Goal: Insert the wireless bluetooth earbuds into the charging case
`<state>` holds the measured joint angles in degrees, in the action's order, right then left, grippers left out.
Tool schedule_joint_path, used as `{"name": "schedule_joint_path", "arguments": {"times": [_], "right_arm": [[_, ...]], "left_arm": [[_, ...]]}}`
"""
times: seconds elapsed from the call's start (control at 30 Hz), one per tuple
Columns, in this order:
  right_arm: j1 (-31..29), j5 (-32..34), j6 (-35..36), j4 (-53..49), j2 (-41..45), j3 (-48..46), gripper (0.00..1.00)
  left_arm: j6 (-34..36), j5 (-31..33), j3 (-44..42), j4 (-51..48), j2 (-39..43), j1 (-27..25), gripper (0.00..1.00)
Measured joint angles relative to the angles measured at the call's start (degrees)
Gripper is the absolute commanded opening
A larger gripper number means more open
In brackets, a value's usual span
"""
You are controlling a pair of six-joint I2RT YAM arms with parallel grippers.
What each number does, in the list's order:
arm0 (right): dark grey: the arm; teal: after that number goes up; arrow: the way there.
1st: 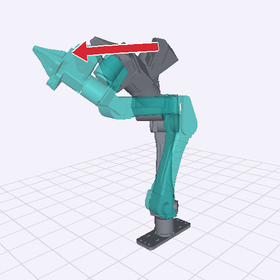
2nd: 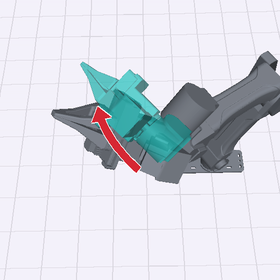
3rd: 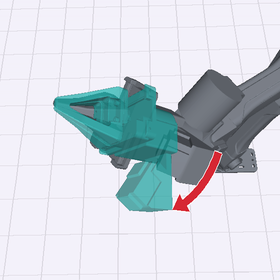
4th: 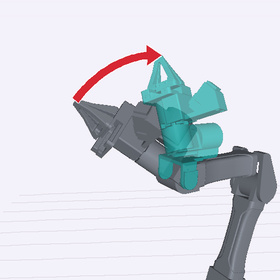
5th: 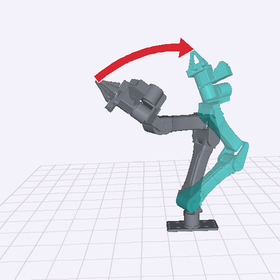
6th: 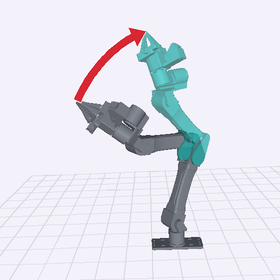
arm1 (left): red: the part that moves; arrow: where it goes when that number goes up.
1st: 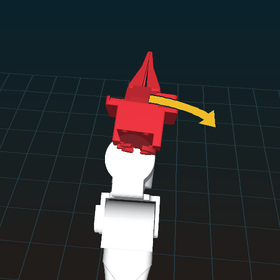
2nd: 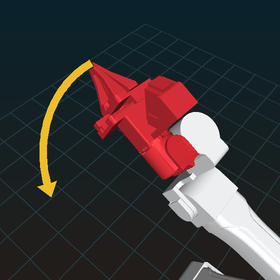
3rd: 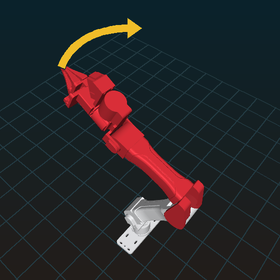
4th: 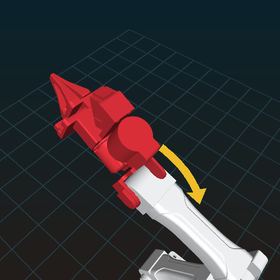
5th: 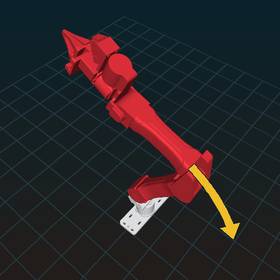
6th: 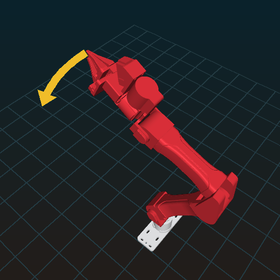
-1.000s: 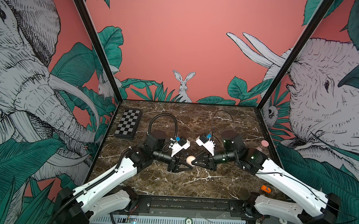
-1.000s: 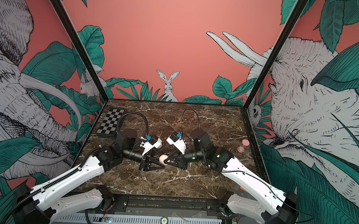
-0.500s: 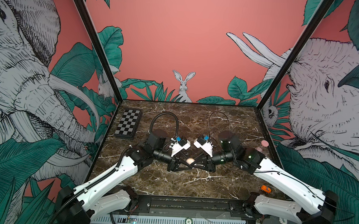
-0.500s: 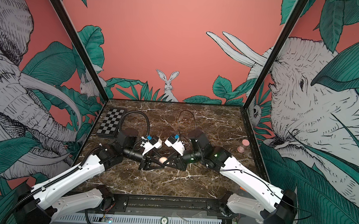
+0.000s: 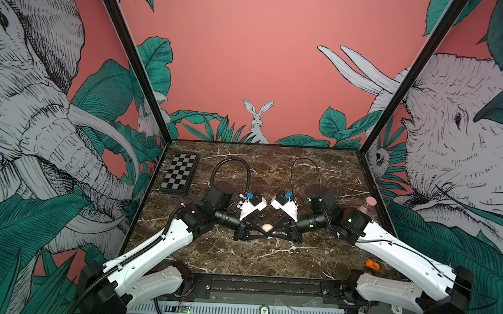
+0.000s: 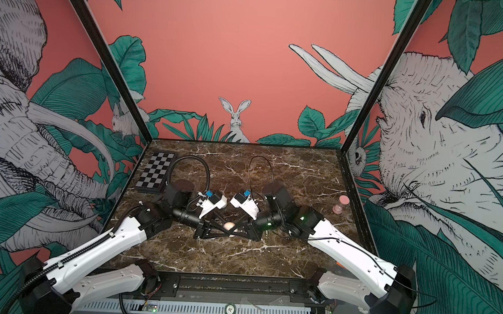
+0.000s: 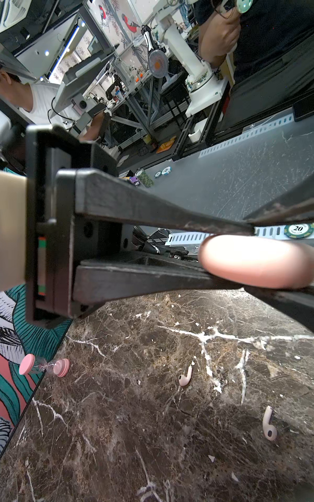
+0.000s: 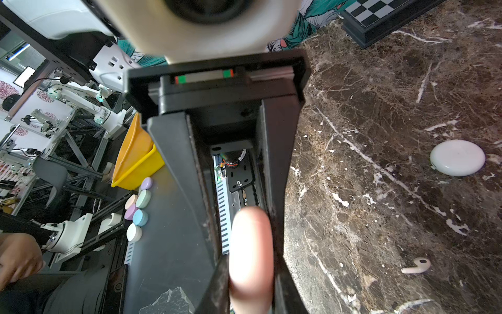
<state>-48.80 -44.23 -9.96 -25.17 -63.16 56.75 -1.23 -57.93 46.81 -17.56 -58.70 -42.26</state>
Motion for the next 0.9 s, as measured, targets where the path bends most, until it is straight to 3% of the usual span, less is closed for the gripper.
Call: {"name": "schedule_joint_path", "arguments": {"times": [0.27, 0.9], "right_arm": [[-0.2, 1.8, -0.1, 0.2, 1.3, 0.0, 0.00], [-0.3, 0.9, -0.3, 0.5, 1.4, 0.0, 0.00]], "left_arm": [[0.0, -0.4, 0.0, -0.1, 0.0, 0.0, 0.39], [0.4, -1.5, 0.0, -0.3, -0.5, 0.1, 0.27]]}}
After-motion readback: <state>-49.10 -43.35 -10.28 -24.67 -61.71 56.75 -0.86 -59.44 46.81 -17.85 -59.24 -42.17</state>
